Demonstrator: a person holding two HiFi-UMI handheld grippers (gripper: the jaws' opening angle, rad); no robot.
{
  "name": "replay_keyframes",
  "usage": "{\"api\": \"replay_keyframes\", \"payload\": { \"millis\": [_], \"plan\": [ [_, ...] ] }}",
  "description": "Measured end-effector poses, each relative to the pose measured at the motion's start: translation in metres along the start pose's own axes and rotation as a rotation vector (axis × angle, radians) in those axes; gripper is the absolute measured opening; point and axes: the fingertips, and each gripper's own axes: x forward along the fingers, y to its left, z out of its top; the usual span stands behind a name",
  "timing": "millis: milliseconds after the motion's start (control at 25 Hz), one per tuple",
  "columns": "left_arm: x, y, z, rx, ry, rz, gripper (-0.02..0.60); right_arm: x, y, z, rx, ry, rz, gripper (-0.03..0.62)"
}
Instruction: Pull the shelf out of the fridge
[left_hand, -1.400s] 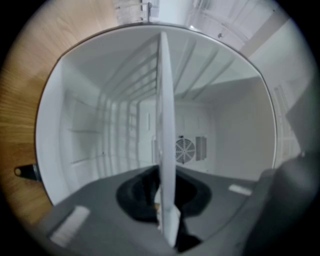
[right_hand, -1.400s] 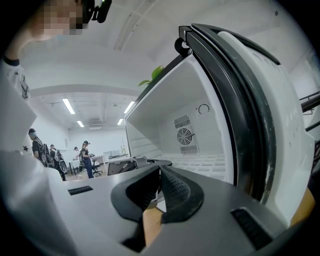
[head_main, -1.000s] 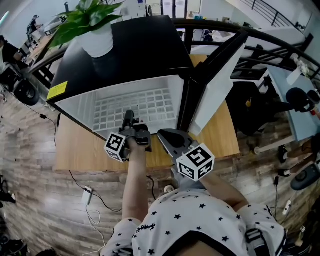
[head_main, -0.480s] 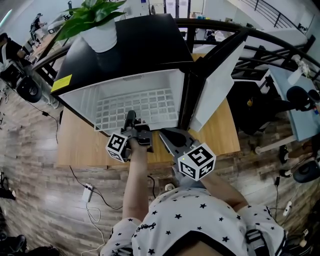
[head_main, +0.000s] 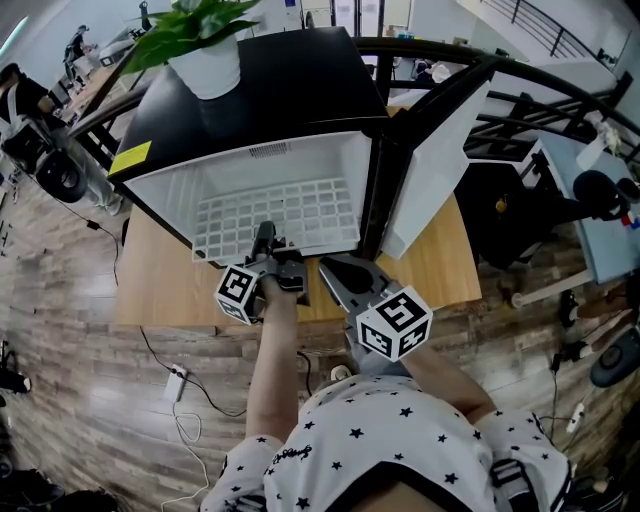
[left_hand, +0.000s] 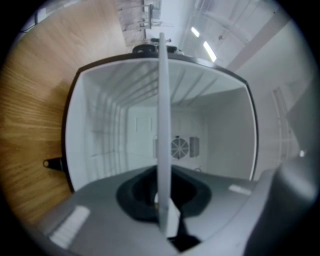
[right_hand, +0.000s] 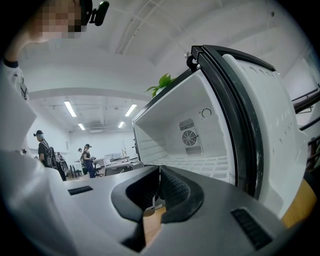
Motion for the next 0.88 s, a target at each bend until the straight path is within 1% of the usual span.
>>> {"api": "replay_keyframes", "payload": {
  "millis": [880],
  "plan": [
    [-0.024,-0.001,-0.005,-0.008,0.002,0.007,0.032,-0.012,0.020,-0.003,0.003,-0.008,0.003,0.021]
  ]
}}
